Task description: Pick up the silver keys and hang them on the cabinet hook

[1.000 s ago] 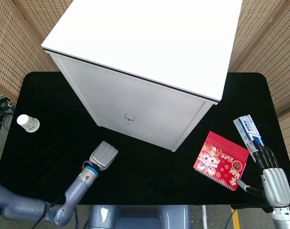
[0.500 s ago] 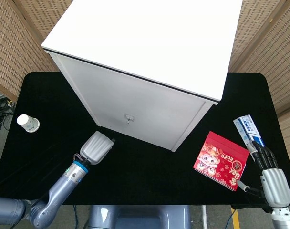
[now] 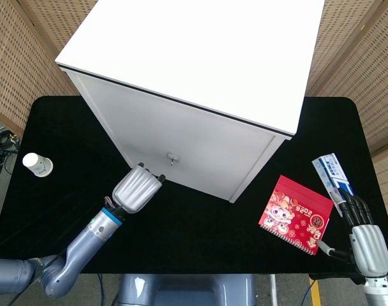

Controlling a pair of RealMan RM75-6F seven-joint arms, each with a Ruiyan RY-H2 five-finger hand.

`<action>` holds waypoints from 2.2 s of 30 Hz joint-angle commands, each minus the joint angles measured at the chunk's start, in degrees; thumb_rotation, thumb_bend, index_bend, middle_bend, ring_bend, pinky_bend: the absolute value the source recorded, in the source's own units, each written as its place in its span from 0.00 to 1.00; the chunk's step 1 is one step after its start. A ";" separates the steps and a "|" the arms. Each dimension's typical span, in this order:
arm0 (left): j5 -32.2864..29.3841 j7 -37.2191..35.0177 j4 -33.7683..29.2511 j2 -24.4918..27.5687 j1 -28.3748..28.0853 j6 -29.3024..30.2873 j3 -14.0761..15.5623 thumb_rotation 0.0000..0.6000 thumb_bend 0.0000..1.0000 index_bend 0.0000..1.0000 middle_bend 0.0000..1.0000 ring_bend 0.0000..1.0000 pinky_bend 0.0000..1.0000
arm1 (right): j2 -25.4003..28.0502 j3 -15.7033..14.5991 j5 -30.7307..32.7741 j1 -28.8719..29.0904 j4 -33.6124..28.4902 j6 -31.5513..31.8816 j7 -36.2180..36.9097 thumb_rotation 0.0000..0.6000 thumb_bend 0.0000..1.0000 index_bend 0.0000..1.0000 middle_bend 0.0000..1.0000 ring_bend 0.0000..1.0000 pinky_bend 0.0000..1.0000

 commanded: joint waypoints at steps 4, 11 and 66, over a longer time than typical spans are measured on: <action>-0.33 1.55 -0.97 -0.14 -0.81 -0.31 -2.56 1.00 0.41 0.59 0.87 0.83 0.74 | 0.05 0.08 0.13 0.04 0.09 -0.05 0.23 1.00 0.11 0.00 0.00 0.00 0.00; -0.42 2.91 -1.48 -0.32 -1.32 0.01 -4.73 1.00 0.41 0.60 0.87 0.83 0.74 | 0.14 0.12 0.15 0.01 0.10 0.07 0.49 1.00 0.11 0.00 0.00 0.00 0.00; -5.11 7.79 0.86 -3.61 -4.38 -0.40 -7.88 1.00 0.40 0.59 0.87 0.83 0.74 | 0.66 0.15 0.36 0.09 0.12 -0.11 1.76 1.00 0.11 0.00 0.00 0.00 0.00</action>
